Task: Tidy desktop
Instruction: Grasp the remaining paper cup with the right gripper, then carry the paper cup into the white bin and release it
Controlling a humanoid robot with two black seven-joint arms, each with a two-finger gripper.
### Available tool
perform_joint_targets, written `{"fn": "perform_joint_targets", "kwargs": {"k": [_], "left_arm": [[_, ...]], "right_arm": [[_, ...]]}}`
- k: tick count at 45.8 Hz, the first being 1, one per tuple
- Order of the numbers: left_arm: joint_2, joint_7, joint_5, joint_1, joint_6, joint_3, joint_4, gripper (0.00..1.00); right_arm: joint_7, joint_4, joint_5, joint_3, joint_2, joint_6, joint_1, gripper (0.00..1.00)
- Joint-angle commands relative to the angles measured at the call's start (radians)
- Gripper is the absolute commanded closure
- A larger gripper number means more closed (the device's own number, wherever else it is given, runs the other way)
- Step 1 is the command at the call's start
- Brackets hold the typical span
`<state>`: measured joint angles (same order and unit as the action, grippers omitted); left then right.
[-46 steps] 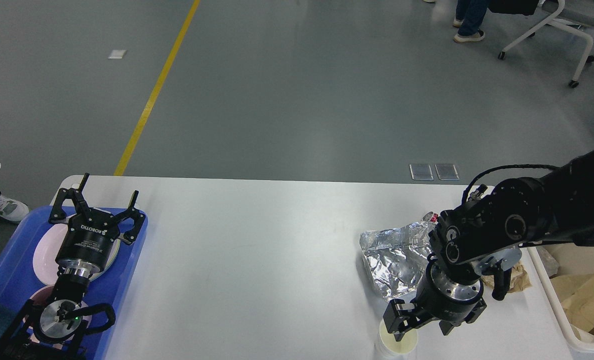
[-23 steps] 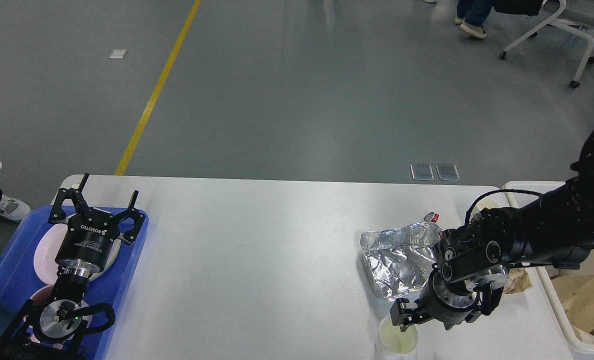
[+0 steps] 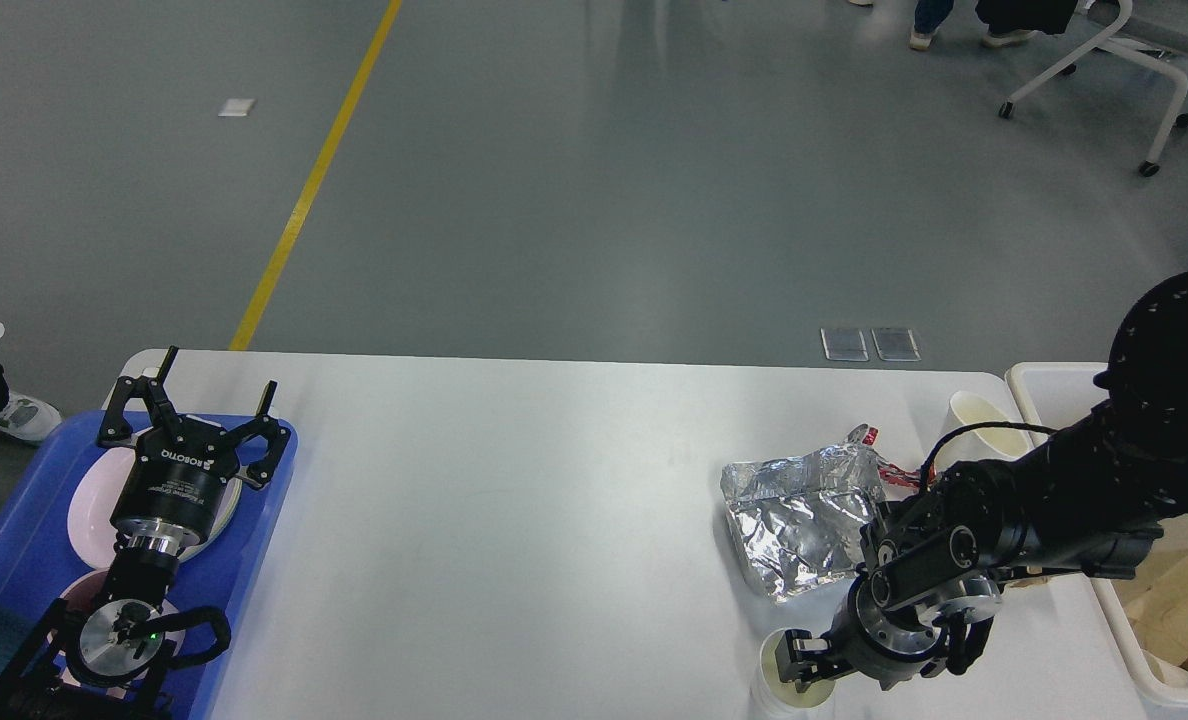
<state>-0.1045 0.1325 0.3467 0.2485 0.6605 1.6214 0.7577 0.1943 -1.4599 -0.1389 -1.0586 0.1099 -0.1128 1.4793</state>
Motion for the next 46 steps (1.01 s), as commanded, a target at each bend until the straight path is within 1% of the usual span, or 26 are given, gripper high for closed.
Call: {"fn": "perform_joint_targets", "kwargs": {"k": [1, 6, 10, 29, 33, 37, 41, 42, 46], "left_arm": [[0.000, -0.001, 0.000, 0.000, -0.001, 0.000, 0.000, 0.04], [0.000, 0.001, 0.000, 0.000, -0.001, 0.000, 0.000, 0.04], [0.000, -0.001, 0.000, 0.000, -0.001, 0.000, 0.000, 0.04], [0.000, -0.001, 0.000, 0.000, 0.001, 0.000, 0.000, 0.04], [0.000, -0.001, 0.000, -0.001, 0.001, 0.000, 0.000, 0.04], [0.000, -0.001, 0.000, 0.000, 0.001, 0.000, 0.000, 0.04], [0.000, -0.001, 0.000, -0.001, 0.001, 0.000, 0.000, 0.04], [0.000, -0.001, 0.000, -0.001, 0.001, 0.000, 0.000, 0.04], [0.000, -0.001, 0.000, 0.000, 0.001, 0.000, 0.000, 0.04]], "right_arm": [[0.000, -0.002, 0.039, -0.003, 0.013, 0.004, 0.001, 1.00], [-0.001, -0.002, 0.128, 0.000, 0.011, 0.016, 0.001, 1.00], [-0.001, -0.005, 0.157, 0.005, 0.008, 0.018, 0.006, 1.00], [-0.003, -0.033, 0.162, 0.011, 0.014, -0.013, 0.053, 1.00], [-0.003, -0.083, 0.176, 0.009, 0.043, -0.073, 0.125, 1.00], [-0.003, -0.158, 0.188, 0.003, 0.089, -0.154, 0.237, 1.00], [-0.003, -0.215, 0.209, -0.006, 0.131, -0.254, 0.369, 1.00], [-0.003, -0.226, 0.223, -0.012, 0.140, -0.293, 0.421, 1.00], [-0.003, -0.243, 0.283, -0.056, 0.146, -0.390, 0.570, 1.00]]}}
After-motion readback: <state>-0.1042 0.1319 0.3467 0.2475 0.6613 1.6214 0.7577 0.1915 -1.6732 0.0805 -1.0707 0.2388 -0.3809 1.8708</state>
